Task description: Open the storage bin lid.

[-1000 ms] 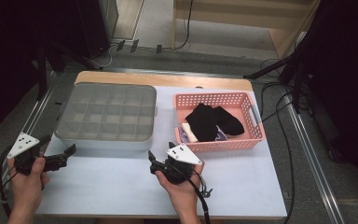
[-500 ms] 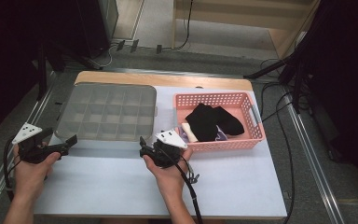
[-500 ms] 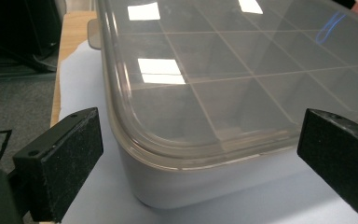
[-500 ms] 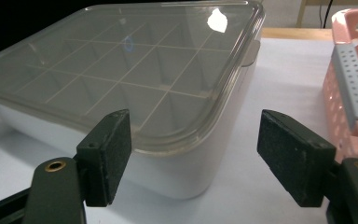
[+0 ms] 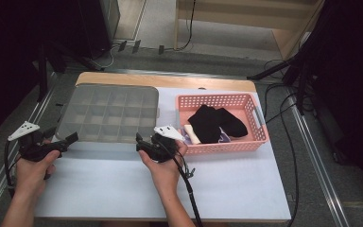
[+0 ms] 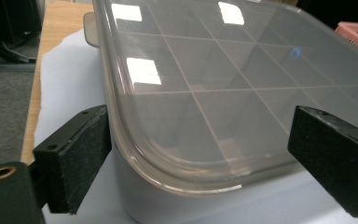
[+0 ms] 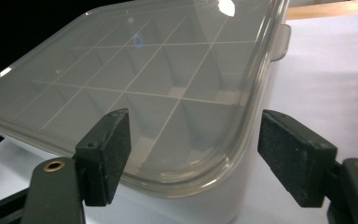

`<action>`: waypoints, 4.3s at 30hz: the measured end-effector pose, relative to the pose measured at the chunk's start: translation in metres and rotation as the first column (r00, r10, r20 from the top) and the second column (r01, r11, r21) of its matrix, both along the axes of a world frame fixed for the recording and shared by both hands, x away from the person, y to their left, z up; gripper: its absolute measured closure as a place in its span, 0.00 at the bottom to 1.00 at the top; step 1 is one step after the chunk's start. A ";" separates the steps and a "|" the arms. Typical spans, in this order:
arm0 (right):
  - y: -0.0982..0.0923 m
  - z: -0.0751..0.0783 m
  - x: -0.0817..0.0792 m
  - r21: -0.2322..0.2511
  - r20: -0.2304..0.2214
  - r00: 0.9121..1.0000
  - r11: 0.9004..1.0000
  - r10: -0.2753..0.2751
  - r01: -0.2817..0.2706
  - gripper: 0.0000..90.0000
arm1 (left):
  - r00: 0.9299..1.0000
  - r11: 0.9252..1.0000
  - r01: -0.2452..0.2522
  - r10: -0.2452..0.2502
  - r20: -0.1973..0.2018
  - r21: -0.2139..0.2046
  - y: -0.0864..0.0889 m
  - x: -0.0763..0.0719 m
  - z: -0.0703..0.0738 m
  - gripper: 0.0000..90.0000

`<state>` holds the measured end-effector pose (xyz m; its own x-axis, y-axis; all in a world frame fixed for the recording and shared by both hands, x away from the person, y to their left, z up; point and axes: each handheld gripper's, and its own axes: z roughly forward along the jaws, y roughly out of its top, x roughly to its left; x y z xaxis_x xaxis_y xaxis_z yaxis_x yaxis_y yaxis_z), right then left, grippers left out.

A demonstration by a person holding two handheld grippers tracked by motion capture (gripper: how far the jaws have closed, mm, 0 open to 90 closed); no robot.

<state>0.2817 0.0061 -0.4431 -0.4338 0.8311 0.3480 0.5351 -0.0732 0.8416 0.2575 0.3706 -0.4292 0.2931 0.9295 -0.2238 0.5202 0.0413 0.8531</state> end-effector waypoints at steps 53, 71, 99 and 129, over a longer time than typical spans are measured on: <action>0.006 0.011 -0.012 0.064 0.118 0.992 0.998 -0.033 0.026 0.44 | 0.998 0.997 -0.062 0.062 0.010 -0.043 0.013 -0.003 0.012 0.31; -0.002 0.005 -0.004 0.103 0.069 0.995 0.993 -0.067 0.060 0.45 | 0.998 0.997 -0.060 0.060 0.003 -0.047 0.012 -0.001 0.007 0.35; -0.001 -0.007 0.037 0.095 -0.043 0.999 0.995 -0.024 0.028 0.31 | 1.000 0.995 -0.005 0.005 -0.009 -0.096 0.020 0.022 -0.003 0.31; 0.005 0.000 0.044 0.054 -0.045 0.999 0.998 -0.027 0.029 0.33 | 0.996 0.994 0.055 -0.061 -0.066 -0.095 0.032 0.066 0.008 0.38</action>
<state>0.3261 0.0110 -0.4434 -0.3940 0.8220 0.4112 0.5687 -0.1334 0.8116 0.3237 0.4024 -0.4211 0.3269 0.8858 -0.3295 0.5810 0.0866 0.8093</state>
